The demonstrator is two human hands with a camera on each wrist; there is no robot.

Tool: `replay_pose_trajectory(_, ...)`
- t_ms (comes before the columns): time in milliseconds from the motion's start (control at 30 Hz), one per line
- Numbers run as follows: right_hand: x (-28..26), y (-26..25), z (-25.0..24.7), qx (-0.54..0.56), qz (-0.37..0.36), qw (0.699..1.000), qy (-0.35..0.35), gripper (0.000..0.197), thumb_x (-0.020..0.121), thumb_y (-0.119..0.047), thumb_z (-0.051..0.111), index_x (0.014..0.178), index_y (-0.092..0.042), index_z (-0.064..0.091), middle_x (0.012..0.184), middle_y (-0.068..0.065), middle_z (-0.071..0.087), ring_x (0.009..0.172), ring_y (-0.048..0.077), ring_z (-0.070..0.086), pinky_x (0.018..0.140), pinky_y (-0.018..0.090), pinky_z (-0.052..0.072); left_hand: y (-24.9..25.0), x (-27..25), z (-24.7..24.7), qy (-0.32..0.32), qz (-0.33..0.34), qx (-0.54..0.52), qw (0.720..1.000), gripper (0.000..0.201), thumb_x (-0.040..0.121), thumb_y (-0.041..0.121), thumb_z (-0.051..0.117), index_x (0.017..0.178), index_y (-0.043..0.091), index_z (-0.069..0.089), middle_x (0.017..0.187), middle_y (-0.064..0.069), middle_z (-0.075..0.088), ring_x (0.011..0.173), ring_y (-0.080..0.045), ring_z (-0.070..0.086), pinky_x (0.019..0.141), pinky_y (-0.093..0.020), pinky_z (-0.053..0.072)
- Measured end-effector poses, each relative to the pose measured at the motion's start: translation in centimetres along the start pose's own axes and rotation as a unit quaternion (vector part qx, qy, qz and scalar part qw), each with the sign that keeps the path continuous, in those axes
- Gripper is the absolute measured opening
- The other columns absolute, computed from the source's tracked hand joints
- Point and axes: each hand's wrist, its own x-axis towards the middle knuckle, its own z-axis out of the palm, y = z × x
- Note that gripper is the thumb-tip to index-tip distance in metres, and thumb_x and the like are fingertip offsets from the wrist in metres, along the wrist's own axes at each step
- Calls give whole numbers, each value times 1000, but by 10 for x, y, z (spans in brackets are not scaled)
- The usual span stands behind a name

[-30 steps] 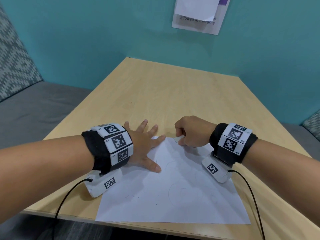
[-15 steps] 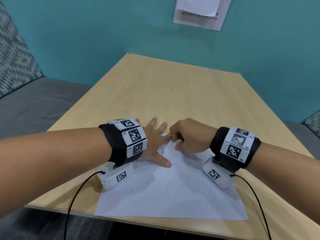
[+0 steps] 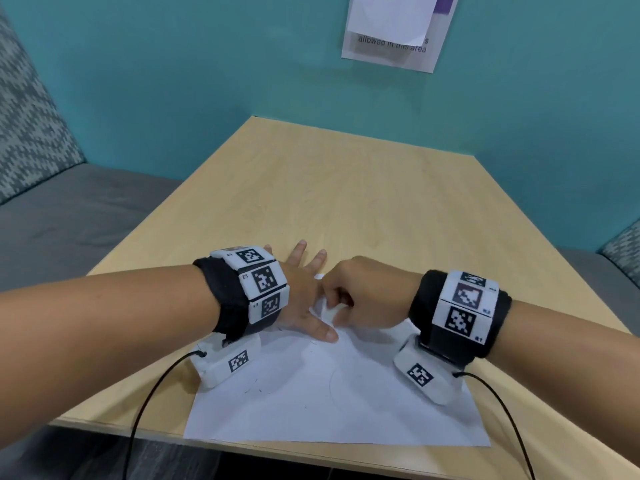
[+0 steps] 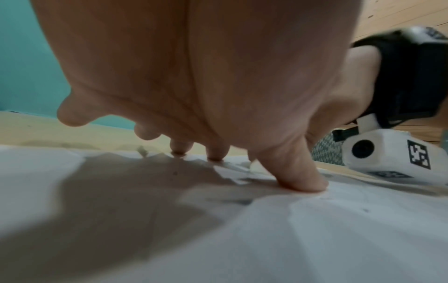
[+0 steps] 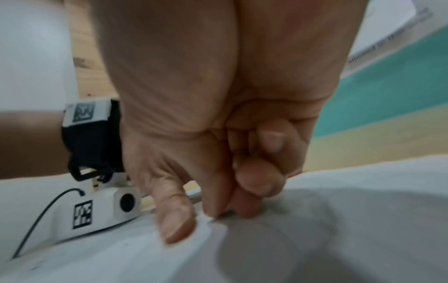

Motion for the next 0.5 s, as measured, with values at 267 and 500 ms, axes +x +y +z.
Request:
replay_pose_trajectory(267,3,14,-1,5,15,1000,17,11,78,-19,71,80,-18,60,66,-10,53,63,12,51,58,23,41,-4,4,3,-3,1,1,1000,101,77,87,41,154,47,-12,163,0,-28,147,-36,-30,109,-77,0)
replay_pose_trajectory(500,9,32,-13,-18,64,996,52,8,79,-16,69,82,-13,63,64,-10,50,65,16,51,57,24,39,-5,8,6,-2,-11,13,1000,109,74,91,38,151,45,-24,162,1,-30,146,-35,-31,108,-77,0)
